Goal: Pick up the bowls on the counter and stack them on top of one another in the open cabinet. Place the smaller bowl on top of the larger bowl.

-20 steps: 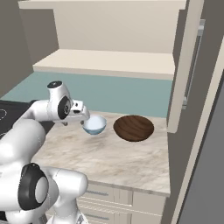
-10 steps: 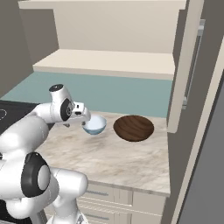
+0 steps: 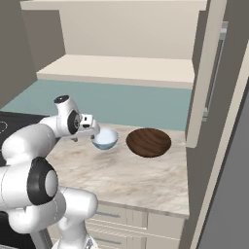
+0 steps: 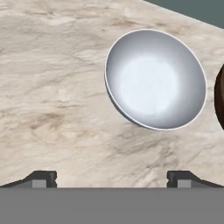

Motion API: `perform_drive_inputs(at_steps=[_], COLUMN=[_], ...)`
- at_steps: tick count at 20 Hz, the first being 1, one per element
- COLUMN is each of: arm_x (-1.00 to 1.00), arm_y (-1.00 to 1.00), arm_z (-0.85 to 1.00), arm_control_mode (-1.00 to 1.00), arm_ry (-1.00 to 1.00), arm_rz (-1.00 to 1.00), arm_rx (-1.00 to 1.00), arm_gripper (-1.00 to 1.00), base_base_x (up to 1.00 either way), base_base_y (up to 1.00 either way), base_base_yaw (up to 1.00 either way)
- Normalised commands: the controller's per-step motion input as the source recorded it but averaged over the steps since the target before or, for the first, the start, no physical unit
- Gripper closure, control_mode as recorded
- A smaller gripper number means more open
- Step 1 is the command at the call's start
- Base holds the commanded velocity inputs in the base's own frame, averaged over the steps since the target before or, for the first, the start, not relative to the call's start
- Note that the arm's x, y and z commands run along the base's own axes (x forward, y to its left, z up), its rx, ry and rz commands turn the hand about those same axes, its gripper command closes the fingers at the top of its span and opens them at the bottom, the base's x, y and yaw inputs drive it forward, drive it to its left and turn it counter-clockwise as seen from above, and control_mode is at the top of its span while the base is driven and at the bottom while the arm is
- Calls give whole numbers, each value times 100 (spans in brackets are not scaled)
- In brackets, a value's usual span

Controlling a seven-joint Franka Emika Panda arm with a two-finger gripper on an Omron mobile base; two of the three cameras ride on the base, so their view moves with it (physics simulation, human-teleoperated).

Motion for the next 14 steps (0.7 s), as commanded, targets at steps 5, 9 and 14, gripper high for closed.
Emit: perform_drive_inputs(at_steps=[5, 9, 14], arm_x=[23, 23, 14], arm_y=[0, 0, 0], arm_z=[-3, -8, -11], arm_control_mode=[-100, -100, -100], arm_ry=[0, 0, 0], arm_rz=[1, 1, 2], arm_rx=[0, 0, 0], arm_gripper=[-100, -100, -100], base_base_x=[0, 0, 0], base_base_y=[0, 0, 0], base_base_yaw=[0, 0, 0])
